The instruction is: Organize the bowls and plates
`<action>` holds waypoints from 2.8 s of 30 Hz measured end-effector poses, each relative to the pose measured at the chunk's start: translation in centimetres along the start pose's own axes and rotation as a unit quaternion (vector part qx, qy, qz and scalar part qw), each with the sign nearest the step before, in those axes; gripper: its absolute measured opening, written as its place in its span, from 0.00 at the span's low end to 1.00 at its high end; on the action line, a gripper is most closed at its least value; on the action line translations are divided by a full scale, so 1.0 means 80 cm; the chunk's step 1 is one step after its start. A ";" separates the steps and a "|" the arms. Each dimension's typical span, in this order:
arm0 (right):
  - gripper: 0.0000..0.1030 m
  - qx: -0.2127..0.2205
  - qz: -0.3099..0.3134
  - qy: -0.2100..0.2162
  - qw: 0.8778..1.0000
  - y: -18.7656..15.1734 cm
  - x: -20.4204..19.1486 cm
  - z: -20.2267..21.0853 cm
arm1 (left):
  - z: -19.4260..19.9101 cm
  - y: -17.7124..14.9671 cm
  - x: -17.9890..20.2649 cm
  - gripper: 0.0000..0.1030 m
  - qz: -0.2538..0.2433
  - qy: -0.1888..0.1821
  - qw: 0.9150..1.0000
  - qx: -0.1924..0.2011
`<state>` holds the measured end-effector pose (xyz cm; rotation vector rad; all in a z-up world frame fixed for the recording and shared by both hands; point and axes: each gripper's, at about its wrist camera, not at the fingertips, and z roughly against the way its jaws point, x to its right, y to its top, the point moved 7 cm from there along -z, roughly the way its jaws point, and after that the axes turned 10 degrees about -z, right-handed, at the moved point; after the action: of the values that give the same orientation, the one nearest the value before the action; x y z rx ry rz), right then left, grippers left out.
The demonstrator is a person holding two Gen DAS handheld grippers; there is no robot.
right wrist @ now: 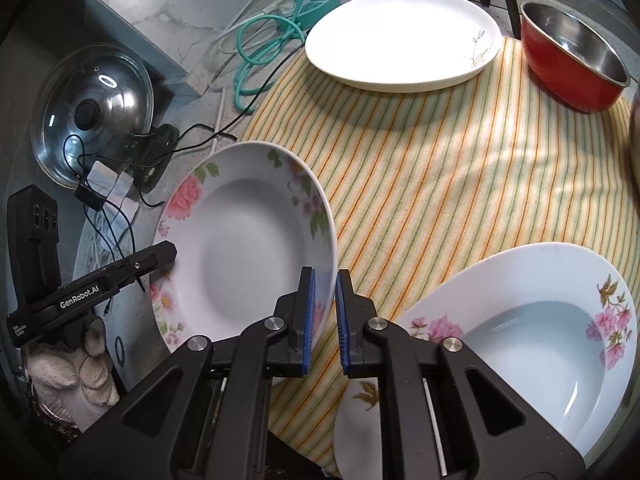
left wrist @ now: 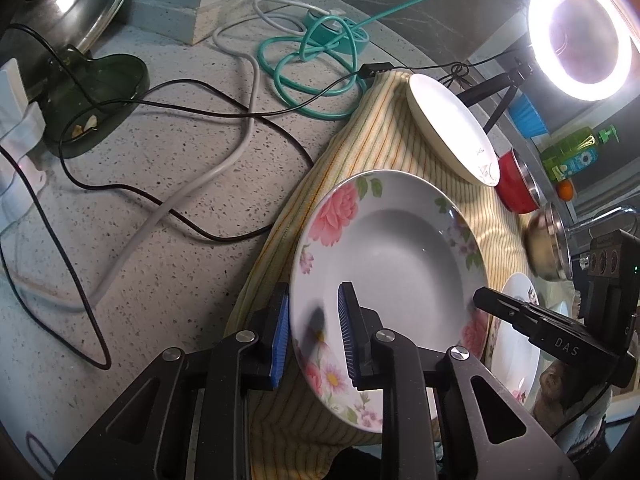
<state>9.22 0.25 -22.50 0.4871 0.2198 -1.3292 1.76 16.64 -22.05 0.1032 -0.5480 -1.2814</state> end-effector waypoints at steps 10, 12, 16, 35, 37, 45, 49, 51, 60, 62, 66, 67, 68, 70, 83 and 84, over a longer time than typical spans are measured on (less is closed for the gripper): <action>0.10 0.024 -0.015 0.004 1.000 -0.006 0.014 0.040 | 0.020 0.010 0.032 0.21 -0.030 -0.010 0.999 0.020; 0.10 0.028 -0.020 0.004 0.999 -0.011 0.022 0.051 | 0.022 0.012 0.045 0.21 -0.042 -0.018 0.999 0.022; 0.10 0.041 -0.040 0.001 0.998 -0.020 0.044 0.078 | 0.020 0.013 0.074 0.21 -0.064 -0.033 0.997 0.021; 0.10 0.075 -0.158 -0.049 0.983 -0.082 0.185 0.151 | -0.034 -0.020 0.218 0.21 -0.179 -0.099 0.978 -0.041; 0.10 0.076 -0.168 -0.055 0.981 -0.089 0.195 0.153 | -0.040 -0.025 0.227 0.21 -0.188 -0.102 0.976 -0.048; 0.10 0.078 -0.188 -0.065 0.977 -0.103 0.221 0.158 | -0.056 -0.039 0.250 0.21 -0.211 -0.102 0.970 -0.068; 0.10 0.078 -0.186 -0.070 0.977 -0.107 0.224 0.156 | -0.061 -0.042 0.254 0.21 -0.216 -0.098 0.969 -0.072; 0.10 0.077 -0.183 -0.074 0.977 -0.107 0.224 0.155 | -0.063 -0.044 0.256 0.21 -0.218 -0.096 0.968 -0.074; 0.11 0.076 -0.168 -0.086 0.979 -0.107 0.223 0.154 | -0.066 -0.045 0.256 0.21 -0.225 -0.085 0.968 -0.075; 0.11 0.076 -0.162 -0.092 0.980 -0.107 0.221 0.153 | -0.066 -0.045 0.256 0.21 -0.227 -0.081 0.968 -0.075; 0.12 0.075 -0.154 -0.099 0.980 -0.106 0.219 0.152 | -0.067 -0.044 0.256 0.21 -0.229 -0.076 0.968 -0.073; 0.12 0.075 -0.152 -0.101 0.980 -0.106 0.219 0.152 | -0.066 -0.043 0.256 0.21 -0.230 -0.074 0.968 -0.073; 0.12 0.075 -0.150 -0.103 0.980 -0.107 0.219 0.152 | -0.066 -0.043 0.256 0.21 -0.232 -0.071 0.968 -0.072; 0.12 0.077 -0.144 -0.111 0.980 -0.106 0.218 0.152 | -0.066 -0.041 0.256 0.21 -0.236 -0.067 0.967 -0.070; 0.14 0.083 -0.125 -0.134 0.980 -0.104 0.214 0.153 | -0.067 -0.038 0.257 0.21 -0.235 -0.068 0.967 -0.065; 0.14 0.085 -0.126 -0.133 0.979 -0.103 0.213 0.155 | -0.066 -0.037 0.257 0.21 -0.234 -0.069 0.968 -0.065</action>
<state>3.80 -21.65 -20.62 0.4280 -0.0582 -1.6533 5.12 -4.49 -20.97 0.0339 -0.5759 -1.7923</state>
